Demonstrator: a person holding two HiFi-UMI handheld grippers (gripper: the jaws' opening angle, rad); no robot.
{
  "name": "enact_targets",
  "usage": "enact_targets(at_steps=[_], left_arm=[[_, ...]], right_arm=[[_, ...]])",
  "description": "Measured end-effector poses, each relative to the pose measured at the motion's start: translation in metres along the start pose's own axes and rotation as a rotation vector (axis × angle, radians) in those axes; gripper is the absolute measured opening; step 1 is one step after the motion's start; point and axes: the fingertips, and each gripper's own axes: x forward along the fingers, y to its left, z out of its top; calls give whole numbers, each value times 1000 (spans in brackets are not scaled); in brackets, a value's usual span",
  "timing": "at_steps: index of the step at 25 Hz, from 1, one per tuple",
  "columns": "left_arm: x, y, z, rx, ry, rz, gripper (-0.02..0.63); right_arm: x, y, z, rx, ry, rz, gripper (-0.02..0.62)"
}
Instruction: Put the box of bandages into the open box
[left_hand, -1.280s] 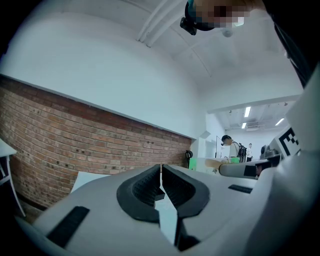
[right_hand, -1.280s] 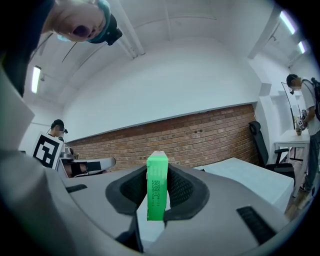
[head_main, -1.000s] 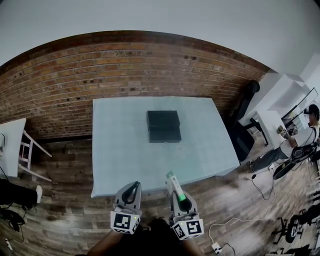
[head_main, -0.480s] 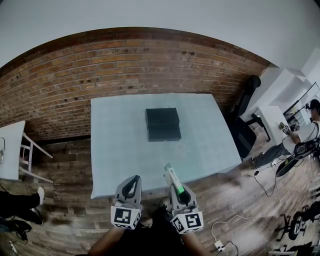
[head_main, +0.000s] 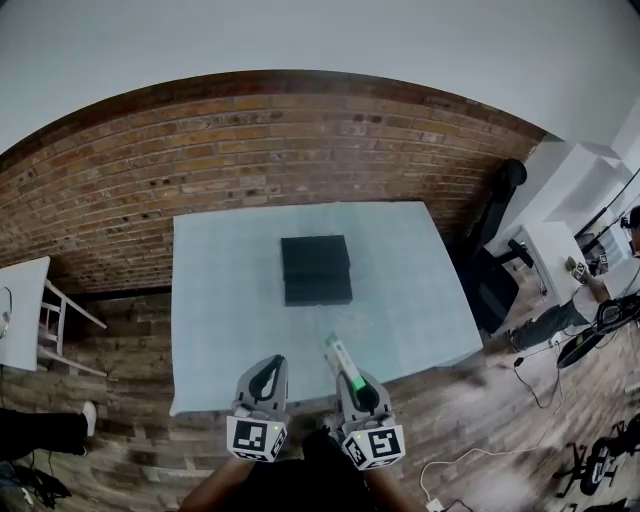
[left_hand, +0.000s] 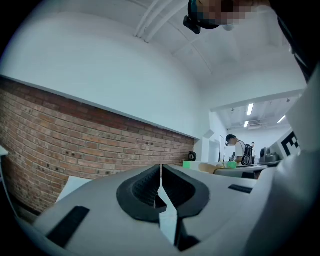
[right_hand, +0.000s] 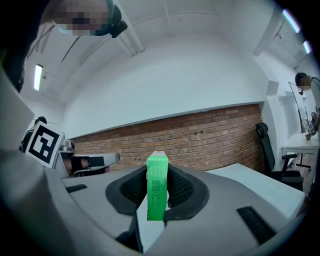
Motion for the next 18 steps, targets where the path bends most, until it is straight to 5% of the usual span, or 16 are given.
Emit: enact_targets(at_steps=[18], left_arm=[[128,-32,-16,19,39,130,40]], right_arm=[[61,-127,-9,2,60,106,100]])
